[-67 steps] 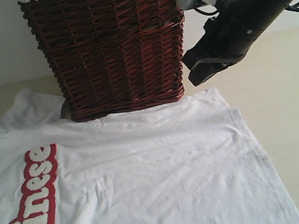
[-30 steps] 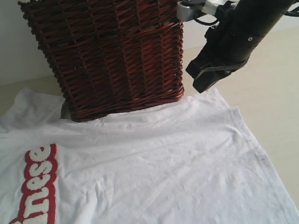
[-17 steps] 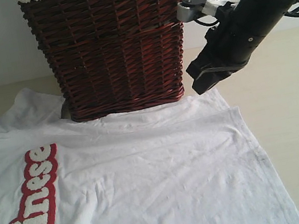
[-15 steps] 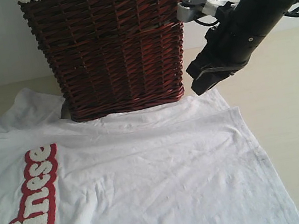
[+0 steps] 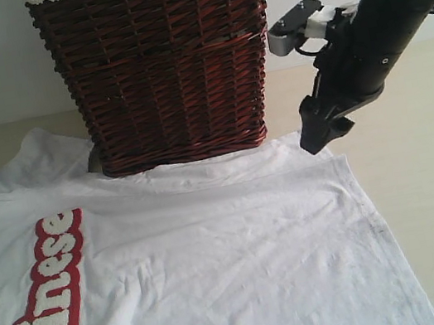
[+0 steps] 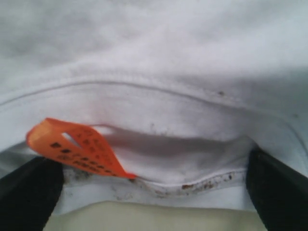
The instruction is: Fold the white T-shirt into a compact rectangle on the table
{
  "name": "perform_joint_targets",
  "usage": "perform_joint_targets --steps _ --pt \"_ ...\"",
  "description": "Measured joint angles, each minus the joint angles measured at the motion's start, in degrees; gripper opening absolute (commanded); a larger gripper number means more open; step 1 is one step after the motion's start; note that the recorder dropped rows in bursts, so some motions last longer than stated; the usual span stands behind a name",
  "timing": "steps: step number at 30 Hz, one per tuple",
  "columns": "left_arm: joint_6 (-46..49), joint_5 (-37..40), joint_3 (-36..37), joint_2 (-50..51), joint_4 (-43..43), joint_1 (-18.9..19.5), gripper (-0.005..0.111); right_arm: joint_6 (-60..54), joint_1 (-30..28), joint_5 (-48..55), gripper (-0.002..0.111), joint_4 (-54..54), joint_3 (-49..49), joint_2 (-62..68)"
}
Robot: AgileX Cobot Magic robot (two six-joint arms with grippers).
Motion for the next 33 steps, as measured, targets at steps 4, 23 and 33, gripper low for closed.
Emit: perform_joint_targets --steps 4,23,33 --pt "0.0 0.0 0.0 0.0 0.0 0.0 0.104 0.6 0.0 -0.3 0.071 -7.4 0.0 0.0" --pt "0.0 0.0 0.0 0.0 0.0 0.0 0.104 -11.5 0.0 -1.4 0.105 -8.6 0.0 0.0" --pt "0.0 0.0 0.0 0.0 0.0 0.0 0.104 -33.6 0.0 9.0 0.105 -11.2 0.0 2.0"
